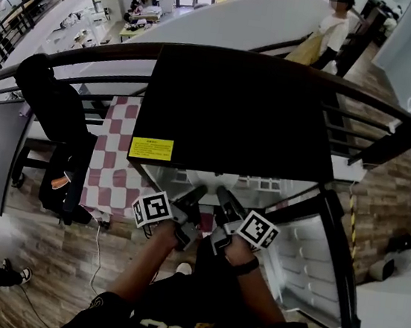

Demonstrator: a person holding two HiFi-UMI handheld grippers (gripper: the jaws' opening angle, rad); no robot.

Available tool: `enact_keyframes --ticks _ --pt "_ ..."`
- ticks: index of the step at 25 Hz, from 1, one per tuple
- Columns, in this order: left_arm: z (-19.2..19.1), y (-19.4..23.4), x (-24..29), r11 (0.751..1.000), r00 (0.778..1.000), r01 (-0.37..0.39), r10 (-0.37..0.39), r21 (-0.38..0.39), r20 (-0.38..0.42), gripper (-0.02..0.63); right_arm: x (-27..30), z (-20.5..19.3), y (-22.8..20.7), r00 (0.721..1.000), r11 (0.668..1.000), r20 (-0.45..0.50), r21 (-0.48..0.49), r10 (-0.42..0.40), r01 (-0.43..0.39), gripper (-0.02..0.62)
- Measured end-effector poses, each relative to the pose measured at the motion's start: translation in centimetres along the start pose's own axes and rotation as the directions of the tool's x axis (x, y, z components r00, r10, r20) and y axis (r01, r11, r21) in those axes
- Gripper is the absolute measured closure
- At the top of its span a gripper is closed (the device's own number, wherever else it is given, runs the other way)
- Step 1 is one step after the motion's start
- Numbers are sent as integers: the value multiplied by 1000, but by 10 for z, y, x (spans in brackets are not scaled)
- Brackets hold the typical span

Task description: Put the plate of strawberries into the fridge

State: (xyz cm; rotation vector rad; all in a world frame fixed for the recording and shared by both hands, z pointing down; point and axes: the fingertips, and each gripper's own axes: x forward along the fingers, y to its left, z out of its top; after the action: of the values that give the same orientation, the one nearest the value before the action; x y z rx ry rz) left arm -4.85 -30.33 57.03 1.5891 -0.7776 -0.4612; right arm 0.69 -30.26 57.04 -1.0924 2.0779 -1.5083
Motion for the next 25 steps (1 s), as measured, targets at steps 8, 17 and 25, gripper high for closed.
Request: enact_keyframes --ticks 8,17,25 --pt "-18 1 -15 978 997 -30 44 206 -61 456 -18 7 2 999 881 23 -470 -48 54 420" --pt "-36 6 -39 861 990 -105 139 498 -32 430 -48 -11 25 981 183 105 -974 -166 135 422" --pt "-31 -7 -49 526 984 -168 136 834 112 431 -45 -36 36 971 -502 154 -864 -185 42 431"
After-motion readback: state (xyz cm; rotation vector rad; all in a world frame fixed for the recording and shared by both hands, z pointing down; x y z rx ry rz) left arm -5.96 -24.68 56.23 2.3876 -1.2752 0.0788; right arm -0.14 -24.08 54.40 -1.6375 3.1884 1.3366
